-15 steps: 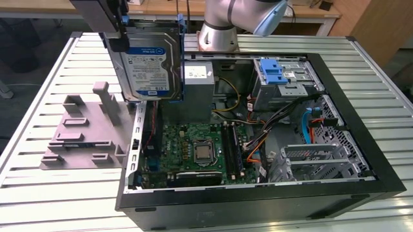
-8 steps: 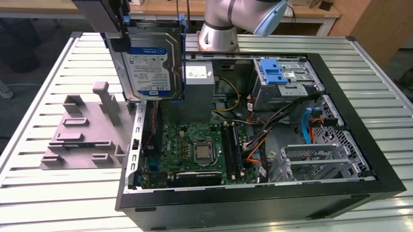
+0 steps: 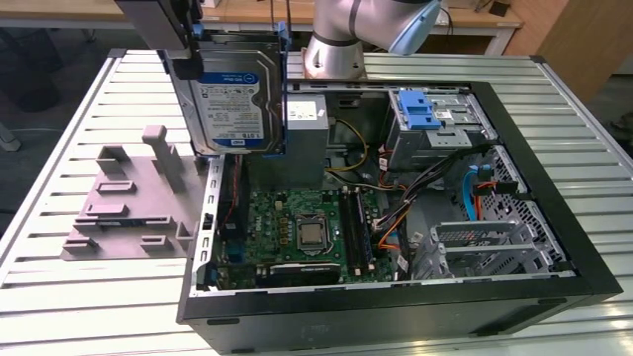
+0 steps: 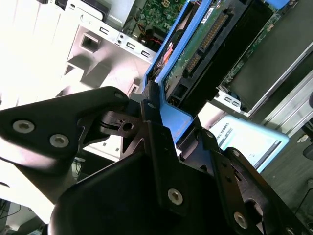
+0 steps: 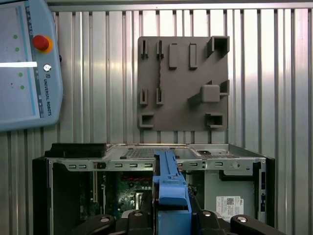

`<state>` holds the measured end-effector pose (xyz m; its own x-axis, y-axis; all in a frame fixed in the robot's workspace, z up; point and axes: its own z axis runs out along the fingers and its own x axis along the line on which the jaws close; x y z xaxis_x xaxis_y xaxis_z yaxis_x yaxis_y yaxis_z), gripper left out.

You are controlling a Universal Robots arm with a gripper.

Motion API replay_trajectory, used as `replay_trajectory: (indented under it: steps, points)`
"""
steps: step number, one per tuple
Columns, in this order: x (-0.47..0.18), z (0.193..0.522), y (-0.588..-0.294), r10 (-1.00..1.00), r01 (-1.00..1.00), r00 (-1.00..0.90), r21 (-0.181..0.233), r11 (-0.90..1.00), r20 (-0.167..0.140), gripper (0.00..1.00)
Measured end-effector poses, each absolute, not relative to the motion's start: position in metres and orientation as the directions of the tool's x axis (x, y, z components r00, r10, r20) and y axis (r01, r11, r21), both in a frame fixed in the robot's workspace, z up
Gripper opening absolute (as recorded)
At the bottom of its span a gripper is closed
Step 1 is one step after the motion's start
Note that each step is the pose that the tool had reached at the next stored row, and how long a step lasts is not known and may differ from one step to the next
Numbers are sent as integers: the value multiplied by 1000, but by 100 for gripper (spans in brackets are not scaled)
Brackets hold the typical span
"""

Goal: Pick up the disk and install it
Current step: 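Pick up the disk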

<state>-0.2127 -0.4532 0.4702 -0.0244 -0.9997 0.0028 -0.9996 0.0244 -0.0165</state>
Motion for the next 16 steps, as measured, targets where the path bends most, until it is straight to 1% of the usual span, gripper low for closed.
replay_trajectory:
  steps: [16]
  points:
    - [-203,470,-453,-1000,-1000,-24,-16,24,3,36]
